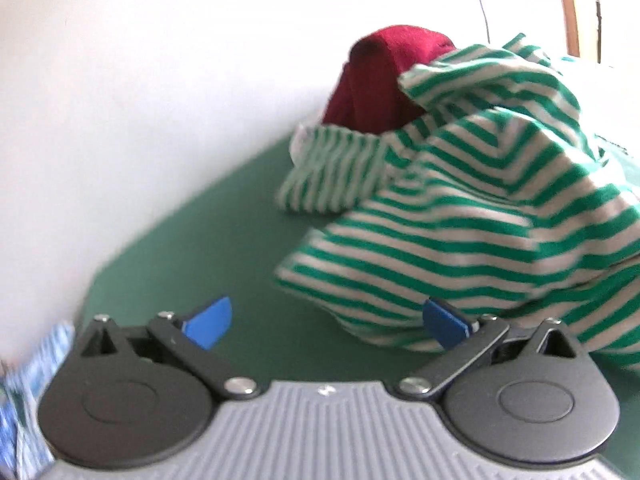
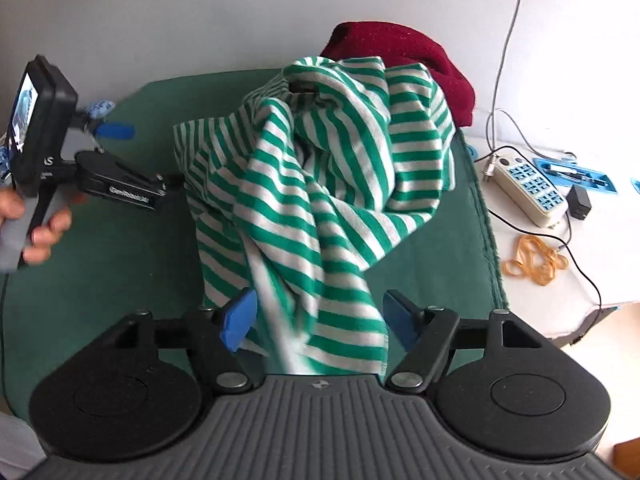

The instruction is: Fold clothes

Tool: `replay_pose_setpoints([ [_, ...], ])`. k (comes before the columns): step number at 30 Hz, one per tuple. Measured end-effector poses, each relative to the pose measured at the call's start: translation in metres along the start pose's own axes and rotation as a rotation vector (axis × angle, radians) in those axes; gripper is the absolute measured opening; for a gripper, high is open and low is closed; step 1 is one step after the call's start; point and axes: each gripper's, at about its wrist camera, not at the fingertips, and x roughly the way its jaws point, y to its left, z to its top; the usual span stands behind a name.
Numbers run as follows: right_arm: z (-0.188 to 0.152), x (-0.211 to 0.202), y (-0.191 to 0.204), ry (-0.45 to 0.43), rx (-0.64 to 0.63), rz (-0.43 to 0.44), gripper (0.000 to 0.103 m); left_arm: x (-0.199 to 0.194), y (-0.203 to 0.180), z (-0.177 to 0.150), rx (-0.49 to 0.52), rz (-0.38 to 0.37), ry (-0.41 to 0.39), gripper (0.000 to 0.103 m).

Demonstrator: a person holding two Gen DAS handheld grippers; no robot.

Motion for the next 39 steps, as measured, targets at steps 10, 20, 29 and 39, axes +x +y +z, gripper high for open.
replay_pose_setpoints([
  [10, -0.013, 0.027, 0.014, 0.111, -0.061, -0.07, 0.073, 0.054, 0.028, 0.022, 0.17, -0.23, 0.007, 0.094],
  [20, -0.022, 0.03, 0.0, 0.062, 0.096, -0.152, 0.016, 0.048, 0.002, 0.01, 0.136, -0.335, 0.028, 0.013],
  [29, 0.002, -0.009, -0.02, -0.168, 0.259, -0.233, 0.015, -0.029, 0.009, -0.029, -0.186, -0.332, 0.024, 0.004],
  [39, 0.01, 0.01, 0.026, 0.068, 0.033, 0.356, 0.033, -0.124, 0.003, -0.096, -0.263, -0.22, 0.126, 0.03],
])
